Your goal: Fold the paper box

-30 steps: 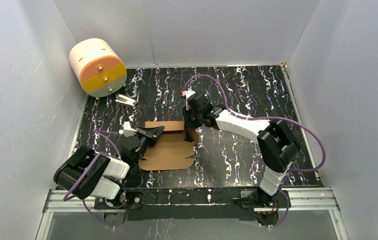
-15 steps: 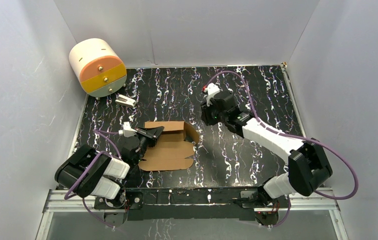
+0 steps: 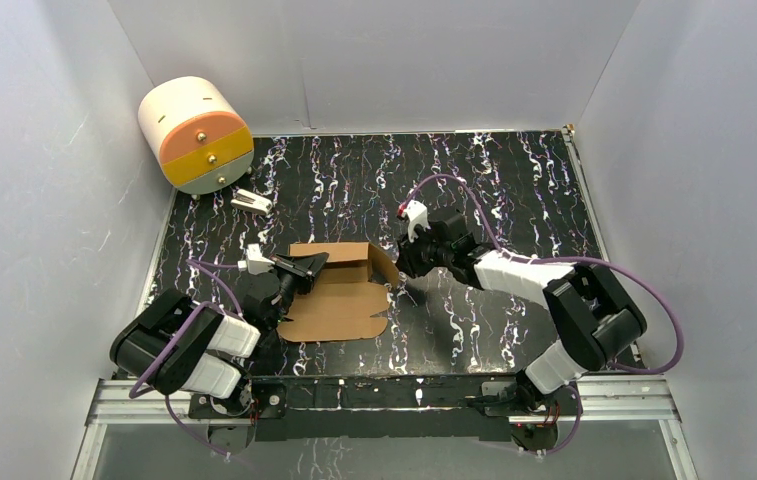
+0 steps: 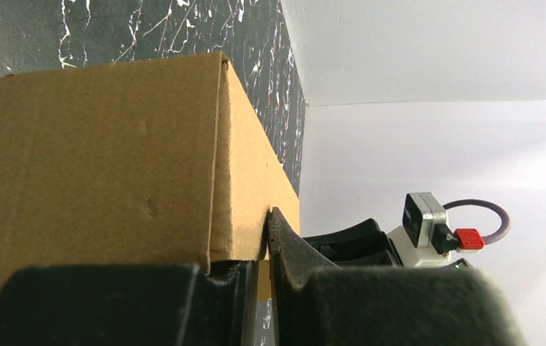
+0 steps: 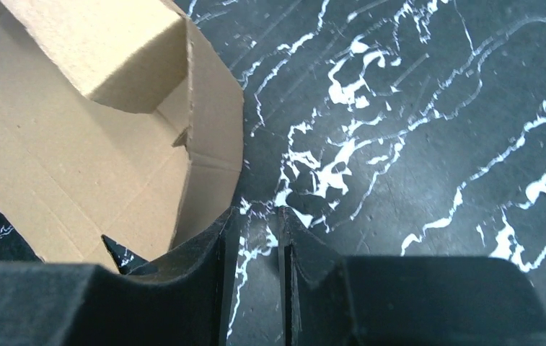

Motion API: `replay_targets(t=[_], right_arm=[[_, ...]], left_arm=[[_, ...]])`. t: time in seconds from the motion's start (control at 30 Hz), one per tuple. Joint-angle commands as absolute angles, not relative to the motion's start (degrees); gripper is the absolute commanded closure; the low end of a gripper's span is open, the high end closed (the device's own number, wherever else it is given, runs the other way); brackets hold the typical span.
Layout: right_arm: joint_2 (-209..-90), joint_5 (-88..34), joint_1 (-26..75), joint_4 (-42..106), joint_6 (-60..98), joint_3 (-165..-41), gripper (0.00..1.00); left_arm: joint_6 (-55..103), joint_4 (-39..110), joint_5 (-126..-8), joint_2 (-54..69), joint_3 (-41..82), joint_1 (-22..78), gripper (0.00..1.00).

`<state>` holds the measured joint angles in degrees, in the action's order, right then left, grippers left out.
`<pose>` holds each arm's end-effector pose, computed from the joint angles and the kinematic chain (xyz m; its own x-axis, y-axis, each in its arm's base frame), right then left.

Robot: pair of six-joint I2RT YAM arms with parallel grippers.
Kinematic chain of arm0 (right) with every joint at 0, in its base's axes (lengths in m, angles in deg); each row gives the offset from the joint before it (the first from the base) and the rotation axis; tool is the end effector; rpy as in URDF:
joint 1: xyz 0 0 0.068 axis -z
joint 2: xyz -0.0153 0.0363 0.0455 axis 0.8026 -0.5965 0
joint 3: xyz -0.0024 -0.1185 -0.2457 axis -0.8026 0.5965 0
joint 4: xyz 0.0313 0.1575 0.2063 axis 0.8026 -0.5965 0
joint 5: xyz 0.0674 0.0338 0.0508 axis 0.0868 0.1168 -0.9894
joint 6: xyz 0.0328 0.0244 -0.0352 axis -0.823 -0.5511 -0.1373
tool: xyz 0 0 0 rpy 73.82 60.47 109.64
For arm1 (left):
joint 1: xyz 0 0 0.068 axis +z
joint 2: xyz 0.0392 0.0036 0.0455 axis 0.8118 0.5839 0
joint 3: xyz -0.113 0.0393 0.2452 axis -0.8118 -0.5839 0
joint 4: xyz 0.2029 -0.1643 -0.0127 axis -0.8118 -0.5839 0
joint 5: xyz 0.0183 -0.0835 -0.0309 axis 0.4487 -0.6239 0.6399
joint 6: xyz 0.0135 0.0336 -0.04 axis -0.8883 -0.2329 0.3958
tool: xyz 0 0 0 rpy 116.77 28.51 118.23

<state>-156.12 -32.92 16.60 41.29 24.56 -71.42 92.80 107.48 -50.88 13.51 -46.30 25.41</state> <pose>0.2485 0.1963 0.1894 -0.4751 -0.3298 -0.8158 -0.7259 0.6709 0.1515 0.1836 -0.0954 0.1459 -0.3557 -0.9170 -0.1806 0.0236 0.1844 -0.9826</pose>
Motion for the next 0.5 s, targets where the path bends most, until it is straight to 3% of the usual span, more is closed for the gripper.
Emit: replay_targets(t=[0.0, 0.47], right_arm=[[-157.0, -38.5, 16.0, 54.0, 25.7, -69.0, 0.65], [-162.2, -39.7, 11.1, 70.9, 25.0, -64.6, 0.55]], left_arm=[[91.7, 105.3, -51.3, 14.0, -46.5, 25.0, 0.93], [94.0, 105.3, -51.5, 14.3, -46.4, 24.3, 0.93]])
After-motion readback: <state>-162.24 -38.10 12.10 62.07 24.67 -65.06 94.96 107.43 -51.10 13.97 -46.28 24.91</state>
